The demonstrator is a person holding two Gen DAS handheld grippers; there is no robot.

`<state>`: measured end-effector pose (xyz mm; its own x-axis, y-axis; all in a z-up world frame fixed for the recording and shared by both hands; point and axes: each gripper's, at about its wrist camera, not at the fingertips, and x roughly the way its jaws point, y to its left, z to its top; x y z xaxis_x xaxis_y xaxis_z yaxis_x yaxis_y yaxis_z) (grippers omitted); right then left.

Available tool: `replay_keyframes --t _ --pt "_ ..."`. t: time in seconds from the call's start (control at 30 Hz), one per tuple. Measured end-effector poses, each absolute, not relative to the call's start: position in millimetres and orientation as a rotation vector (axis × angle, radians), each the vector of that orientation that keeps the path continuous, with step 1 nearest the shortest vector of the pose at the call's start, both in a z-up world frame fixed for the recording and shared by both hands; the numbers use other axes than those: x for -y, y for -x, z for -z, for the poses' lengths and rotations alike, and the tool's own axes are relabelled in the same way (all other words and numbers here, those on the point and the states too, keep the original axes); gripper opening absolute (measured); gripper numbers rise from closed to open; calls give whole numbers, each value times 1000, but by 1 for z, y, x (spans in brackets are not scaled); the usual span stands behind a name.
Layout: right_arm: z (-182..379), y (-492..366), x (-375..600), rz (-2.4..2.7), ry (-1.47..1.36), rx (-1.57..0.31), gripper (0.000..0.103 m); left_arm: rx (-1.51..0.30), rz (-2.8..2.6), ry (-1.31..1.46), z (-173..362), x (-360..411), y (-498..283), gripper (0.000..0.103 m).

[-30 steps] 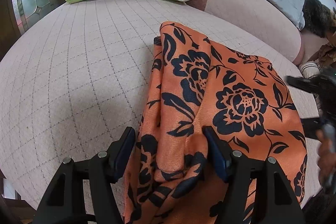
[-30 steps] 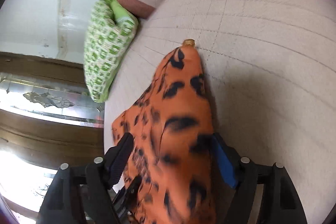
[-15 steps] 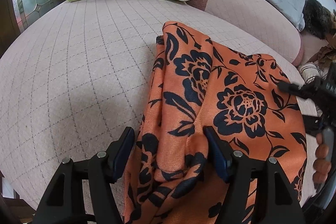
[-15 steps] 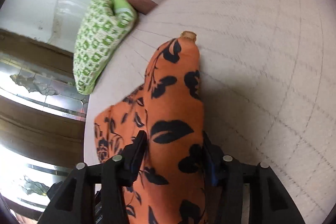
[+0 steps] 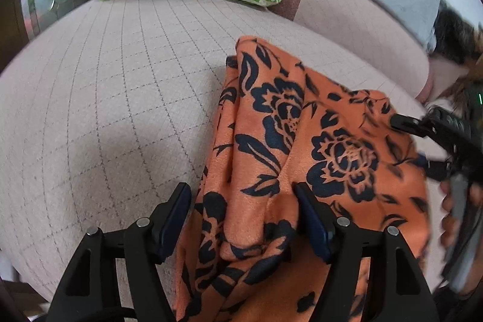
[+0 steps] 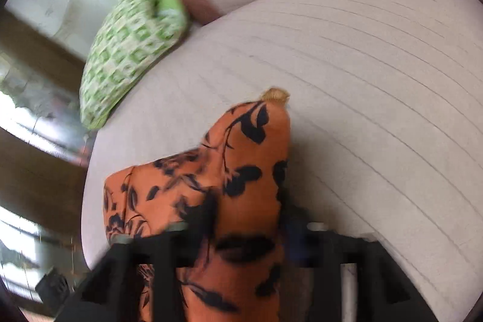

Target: Fold small clothes

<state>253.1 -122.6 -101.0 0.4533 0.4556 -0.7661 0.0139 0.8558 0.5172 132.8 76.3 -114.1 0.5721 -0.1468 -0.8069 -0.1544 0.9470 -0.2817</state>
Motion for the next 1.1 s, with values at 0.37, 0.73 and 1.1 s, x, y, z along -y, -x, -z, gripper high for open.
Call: replay_keyframes --t 0.37,0.73,1.1 --pt "55 -134 77 -628 -352 -958 76 -1029 93 680 117 -121 -78 72" --pt "85 -128 60 -635 -327 -1016 81 -964 35 329 104 -65 -63 22" --pt "93 -129 79 -687 -417 -1007 81 -917 71 506 77 -86 -117 74"
